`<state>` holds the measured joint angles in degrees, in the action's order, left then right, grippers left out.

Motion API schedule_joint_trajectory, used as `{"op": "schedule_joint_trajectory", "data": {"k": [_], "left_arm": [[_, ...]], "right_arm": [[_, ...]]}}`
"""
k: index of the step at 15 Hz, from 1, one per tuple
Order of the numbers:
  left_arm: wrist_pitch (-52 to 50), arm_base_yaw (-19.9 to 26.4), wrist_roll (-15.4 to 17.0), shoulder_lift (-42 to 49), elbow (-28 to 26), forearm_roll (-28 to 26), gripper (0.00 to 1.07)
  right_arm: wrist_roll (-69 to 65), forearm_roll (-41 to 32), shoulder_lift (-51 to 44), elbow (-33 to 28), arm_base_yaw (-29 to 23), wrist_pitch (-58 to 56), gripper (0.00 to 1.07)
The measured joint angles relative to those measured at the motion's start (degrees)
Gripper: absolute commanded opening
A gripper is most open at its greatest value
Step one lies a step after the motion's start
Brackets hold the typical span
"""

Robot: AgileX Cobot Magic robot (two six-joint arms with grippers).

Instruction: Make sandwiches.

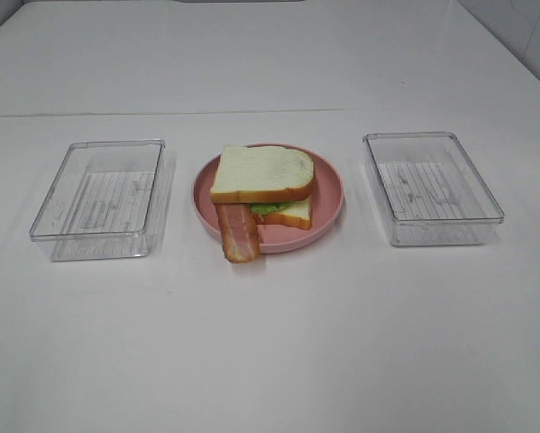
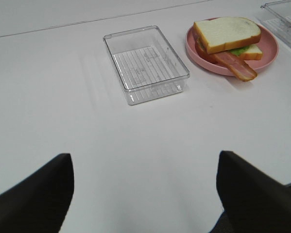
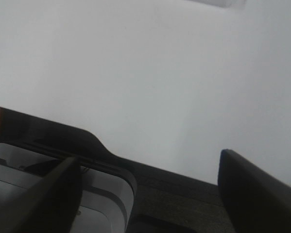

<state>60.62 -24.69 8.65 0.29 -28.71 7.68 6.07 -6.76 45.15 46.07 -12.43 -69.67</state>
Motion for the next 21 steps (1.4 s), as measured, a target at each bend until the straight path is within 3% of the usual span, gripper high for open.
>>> {"op": "schedule_joint_trajectory", "data": {"k": [2, 3, 10, 21], "left_arm": [[0.0, 0.0, 0.0, 0.0, 0.0, 0.0, 0.76], [0.0, 0.0, 0.0, 0.0, 0.0, 0.0, 0.76], [0.0, 0.0, -1.3, 0.0, 0.0, -1.3, 0.76], [-0.1, 0.1, -1.5, 0.0, 0.0, -1.4, 0.76]], "right_arm": [[0.0, 1.3, -6.7, -4.8, 0.0, -0.3, 0.73], [0.1, 2.2, -15.1, -9.5, 0.0, -0.4, 0.73], [-0.2, 3.1, -35.9, -16.3, 0.0, 6.7, 0.73], [-1.7, 3.2, -36.7, -16.7, 0.0, 7.7, 0.73]]}}
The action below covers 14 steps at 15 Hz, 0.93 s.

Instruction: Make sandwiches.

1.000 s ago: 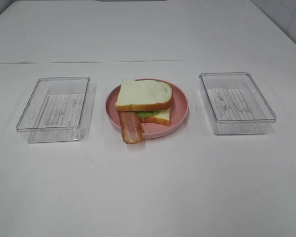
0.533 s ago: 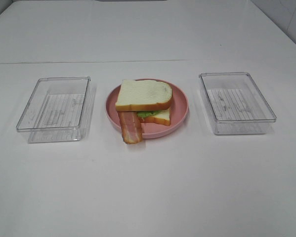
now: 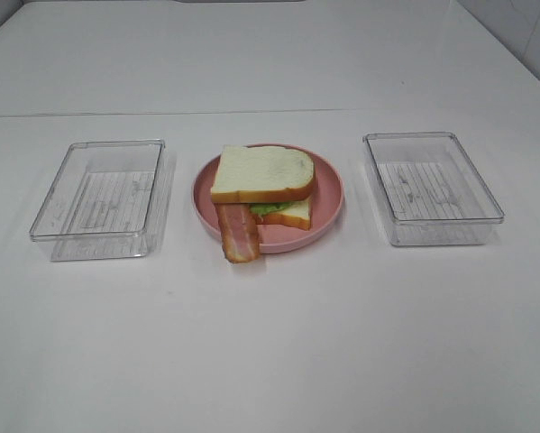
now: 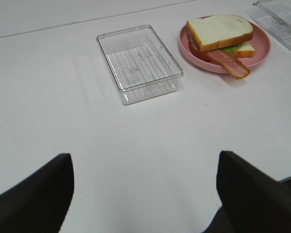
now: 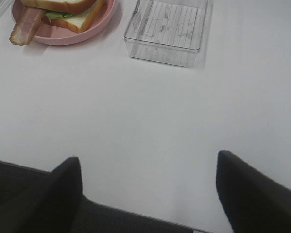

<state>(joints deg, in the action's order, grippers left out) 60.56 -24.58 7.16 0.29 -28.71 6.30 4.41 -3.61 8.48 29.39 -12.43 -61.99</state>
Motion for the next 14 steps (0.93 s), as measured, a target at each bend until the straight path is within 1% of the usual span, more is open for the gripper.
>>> {"op": "schedule_joint_trajectory", "data": {"k": [1, 2, 3, 5, 6, 7, 8, 9, 10, 14], "left_arm": [[0.0, 0.3, 0.0, 0.0, 0.0, -0.1, 0.76], [0.0, 2.1, 0.0, 0.0, 0.0, -0.1, 0.76], [0.0, 5.1, 0.0, 0.0, 0.0, -0.1, 0.76], [0.0, 13.5, 0.0, 0.0, 0.0, -0.1, 0.76], [0.0, 17.2, 0.0, 0.0, 0.0, -0.1, 0.76], [0.0, 21.9, 0.0, 0.0, 0.0, -0.1, 0.76], [0.0, 24.2, 0.0, 0.0, 0.0, -0.1, 0.76], [0.0, 25.8, 0.0, 0.0, 0.0, -0.1, 0.76], [0.0, 26.4, 0.0, 0.0, 0.0, -0.1, 0.76], [0.0, 27.0, 0.0, 0.0, 0.0, -0.2, 0.76]], "right_arm": [[-0.1, -0.1, 0.0, 0.0, 0.3, 0.0, 0.73], [-0.1, -0.3, 0.0, 0.0, 1.3, 0.0, 0.73], [-0.1, -0.5, 0.0, 0.0, 2.8, 0.0, 0.73], [-0.1, -0.5, -1.4, 0.0, 6.6, 0.1, 0.73], [-0.3, -0.5, -2.8, 0.0, 8.1, 0.1, 0.73], [-0.5, -0.5, -4.9, 0.0, 9.6, 0.1, 0.73], [-0.5, -0.5, -6.3, 0.0, 9.7, 0.1, 0.73], [-0.6, -0.5, -7.7, 0.0, 9.8, 0.1, 0.73], [-0.6, -0.6, -8.3, 0.0, 9.8, 0.1, 0.73], [-0.9, -0.7, -8.8, 0.0, 9.8, 0.1, 0.73]]}}
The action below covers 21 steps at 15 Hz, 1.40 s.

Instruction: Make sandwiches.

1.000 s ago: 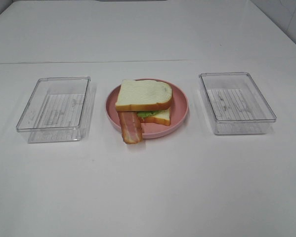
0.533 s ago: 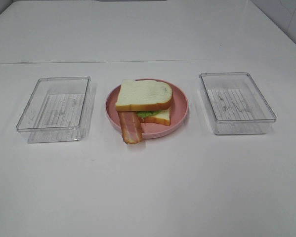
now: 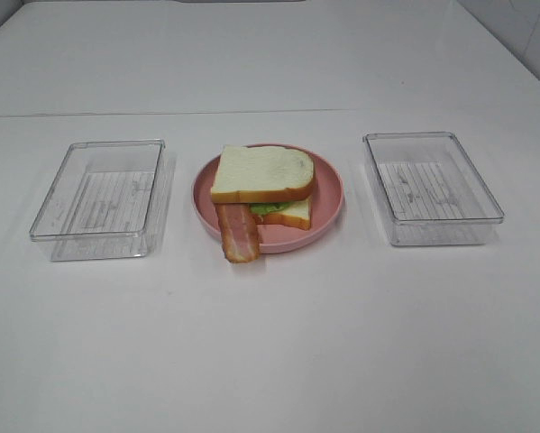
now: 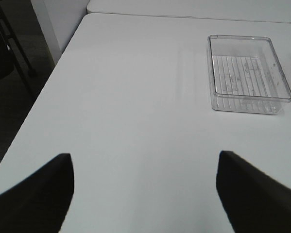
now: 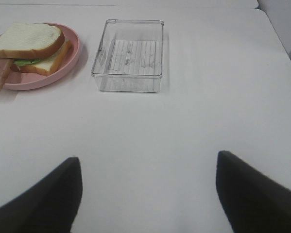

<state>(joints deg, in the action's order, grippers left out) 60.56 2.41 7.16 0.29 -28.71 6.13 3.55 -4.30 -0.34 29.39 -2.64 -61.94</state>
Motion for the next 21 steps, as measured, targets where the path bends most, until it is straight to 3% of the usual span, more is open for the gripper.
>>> {"op": "schedule_joint_trajectory", "data": {"k": [8, 10, 12, 13, 21], "left_arm": [[0.0, 0.0, -0.3, 0.0, 0.0, -1.5, 0.76], [0.0, 0.0, -3.5, 0.0, 0.0, -4.7, 0.76], [0.0, 0.0, -9.6, 0.0, 0.0, -9.8, 0.76], [0.0, 0.0, -10.9, 0.0, 0.0, -10.6, 0.76], [0.0, 0.0, -11.8, 0.0, 0.0, -11.1, 0.76]], "right_arm": [[0.0, -0.2, 0.0, 0.0, 0.0, 0.0, 0.73], [0.0, -0.2, 0.0, 0.0, 0.0, 0.0, 0.73], [0.0, -0.2, 0.0, 0.0, 0.0, 0.0, 0.73], [0.0, -0.2, 0.0, 0.0, 0.0, 0.0, 0.73], [0.0, -0.2, 0.0, 0.0, 0.0, 0.0, 0.73]]}}
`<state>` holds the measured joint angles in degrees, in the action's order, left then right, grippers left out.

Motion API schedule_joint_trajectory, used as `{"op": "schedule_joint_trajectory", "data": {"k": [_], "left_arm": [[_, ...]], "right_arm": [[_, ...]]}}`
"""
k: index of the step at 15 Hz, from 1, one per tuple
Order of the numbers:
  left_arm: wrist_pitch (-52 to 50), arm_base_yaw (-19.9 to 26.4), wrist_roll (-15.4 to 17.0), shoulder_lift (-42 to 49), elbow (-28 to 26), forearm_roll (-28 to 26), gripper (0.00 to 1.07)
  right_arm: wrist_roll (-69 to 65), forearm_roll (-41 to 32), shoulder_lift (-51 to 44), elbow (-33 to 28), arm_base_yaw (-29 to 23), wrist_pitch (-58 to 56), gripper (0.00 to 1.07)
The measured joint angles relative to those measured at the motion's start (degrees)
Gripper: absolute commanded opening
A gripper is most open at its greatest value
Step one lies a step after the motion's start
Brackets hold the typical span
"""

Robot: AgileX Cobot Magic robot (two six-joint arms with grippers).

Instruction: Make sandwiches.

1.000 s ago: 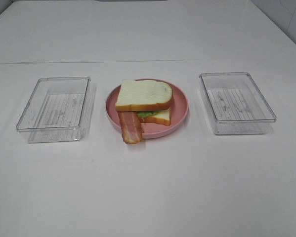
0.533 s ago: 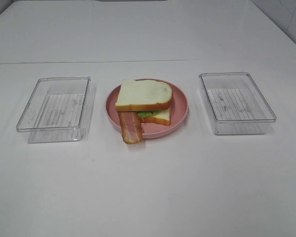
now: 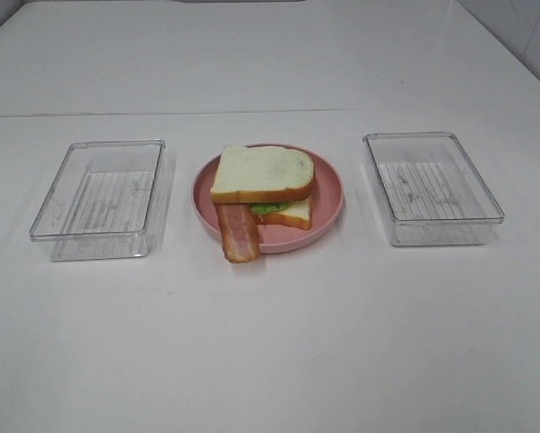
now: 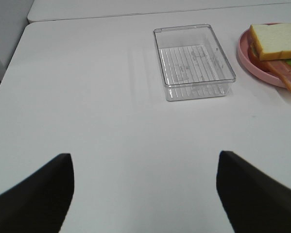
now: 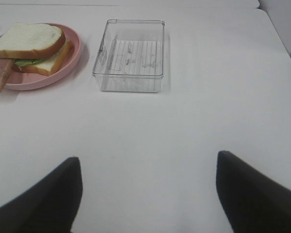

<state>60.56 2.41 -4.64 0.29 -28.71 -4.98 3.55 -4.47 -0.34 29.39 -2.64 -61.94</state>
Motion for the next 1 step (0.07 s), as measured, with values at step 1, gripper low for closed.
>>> {"op": "schedule_joint_trajectory", "data": {"k": [1], "left_arm": [[0.0, 0.0, 0.0, 0.0, 0.0, 0.0, 0.76]], "right_arm": [[0.0, 0.0, 0.0, 0.0, 0.0, 0.0, 0.73]]}}
